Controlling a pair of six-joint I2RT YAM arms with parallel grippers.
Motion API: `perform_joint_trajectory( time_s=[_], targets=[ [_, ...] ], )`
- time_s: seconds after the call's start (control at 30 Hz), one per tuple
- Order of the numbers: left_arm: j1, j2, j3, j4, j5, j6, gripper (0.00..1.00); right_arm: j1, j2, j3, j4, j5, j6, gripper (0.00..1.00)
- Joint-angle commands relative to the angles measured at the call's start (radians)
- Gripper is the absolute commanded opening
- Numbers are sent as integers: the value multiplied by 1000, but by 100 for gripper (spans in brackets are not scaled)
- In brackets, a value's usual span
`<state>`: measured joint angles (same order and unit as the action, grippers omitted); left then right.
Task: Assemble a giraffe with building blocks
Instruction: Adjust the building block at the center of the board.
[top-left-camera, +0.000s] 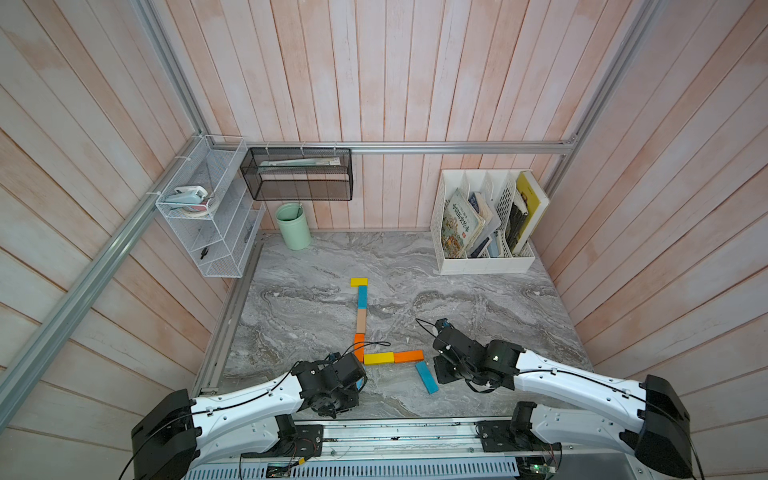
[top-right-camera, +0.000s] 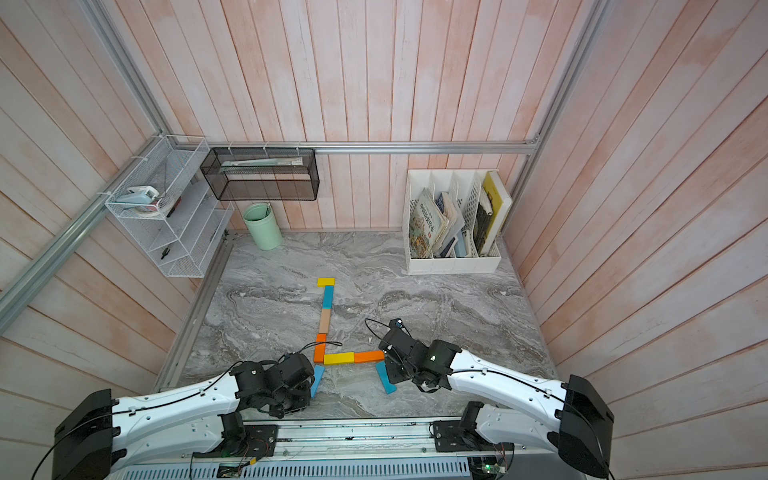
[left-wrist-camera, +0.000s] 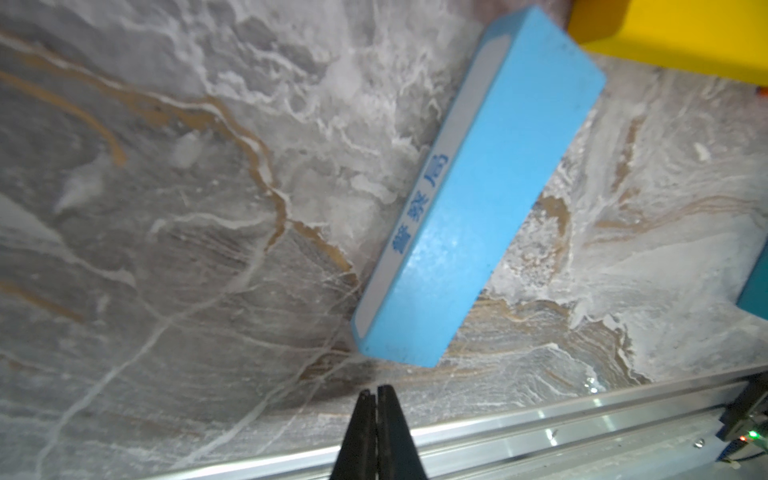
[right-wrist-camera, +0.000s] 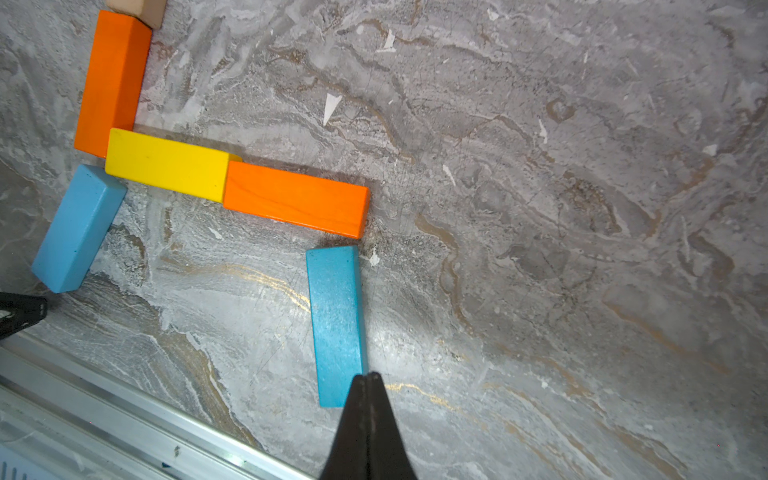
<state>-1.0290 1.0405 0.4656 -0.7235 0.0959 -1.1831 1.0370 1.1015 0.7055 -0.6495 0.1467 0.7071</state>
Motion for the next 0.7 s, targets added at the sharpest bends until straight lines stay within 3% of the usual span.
perform_joint_trajectory(
  time_s=[0.0, 0.67],
  targets=[
    [-5, 12, 16, 25, -27, -9, 9, -4, 6, -6, 4, -9, 8, 0],
    [-5, 70, 40, 58, -44, 8, 9, -5, 26, -6, 16, -22, -1, 0]
  ],
)
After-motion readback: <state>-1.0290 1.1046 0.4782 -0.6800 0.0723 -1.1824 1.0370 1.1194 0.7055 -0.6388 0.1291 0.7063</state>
